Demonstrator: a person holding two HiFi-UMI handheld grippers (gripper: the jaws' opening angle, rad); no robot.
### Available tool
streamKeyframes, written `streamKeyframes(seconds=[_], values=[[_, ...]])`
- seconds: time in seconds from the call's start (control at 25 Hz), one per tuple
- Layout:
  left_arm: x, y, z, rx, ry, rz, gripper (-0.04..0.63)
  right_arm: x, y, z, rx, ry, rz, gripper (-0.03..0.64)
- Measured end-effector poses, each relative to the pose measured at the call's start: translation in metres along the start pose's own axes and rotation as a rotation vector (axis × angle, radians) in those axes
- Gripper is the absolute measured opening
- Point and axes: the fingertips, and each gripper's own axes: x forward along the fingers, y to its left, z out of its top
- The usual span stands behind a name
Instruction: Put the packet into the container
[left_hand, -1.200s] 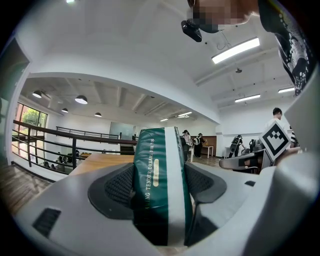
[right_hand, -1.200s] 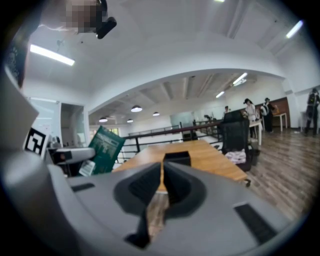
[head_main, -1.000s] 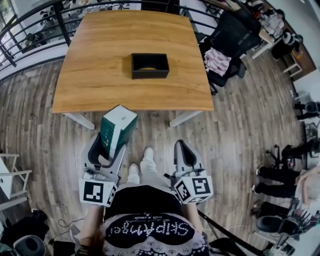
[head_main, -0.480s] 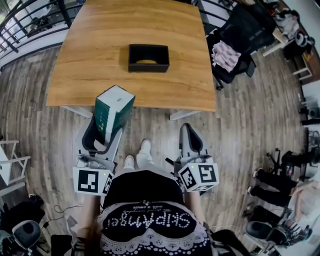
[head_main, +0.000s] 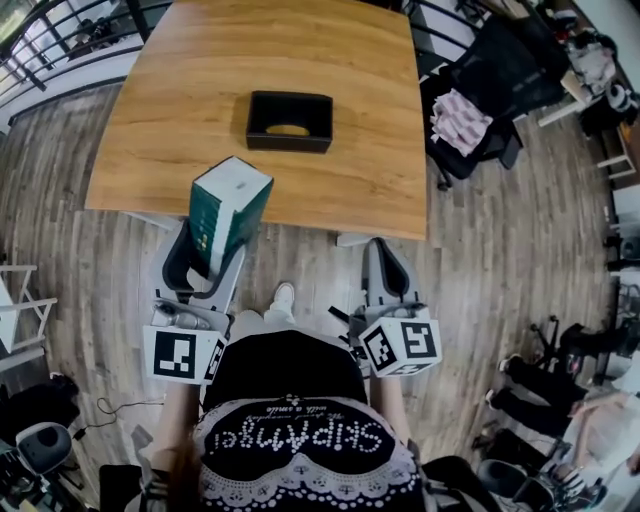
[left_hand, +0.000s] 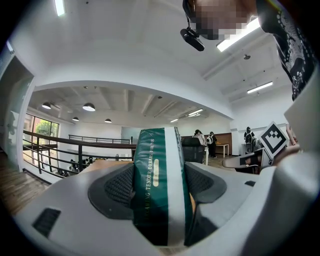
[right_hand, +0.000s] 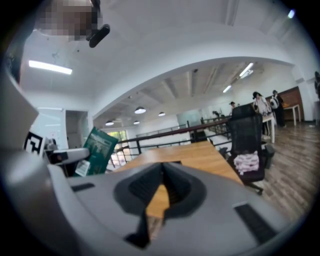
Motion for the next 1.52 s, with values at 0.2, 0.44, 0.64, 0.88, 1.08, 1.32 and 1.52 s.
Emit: streamKeyframes(seconds=[0.2,0.44,0.64,0.88,1.08,1.32,1.52], values=[[0.013,-0.002,0.005,-0.003,-0.009,0.03,0.34,0.01,-0.011,0.005,0.005,0.0,0.018,0.039],[0.019,-0.002,0.013,-0.007,-0.027,0.039,0.341,0.015,-0.015,0.003,0.018,0.027,0.026,0.038],[0.023,-0.002,0.016,-0.008,-0.033,0.035,0.34,0.013,-0.016,0.002,0.03,0.038,0.024,0.039],[0.032,0.002,0.015,-0.009,-0.034,0.014,0.34,0.019,-0.017,0.0,0.034,0.042,0.006,0.039],[0.043,0.017,0.013,-0.015,-0.025,0.006,0.34,0.033,-0.013,0.003,0.036,0.048,-0.003,0.039],[0.072,0.038,0.012,-0.019,-0.027,-0.01,0.34,0.061,-0.017,0.009,0.034,0.052,-0.023,0.039],[0.104,0.063,0.014,-0.019,-0.02,-0.028,0.34,0.094,-0.021,0.02,0.035,0.053,-0.048,0.04]])
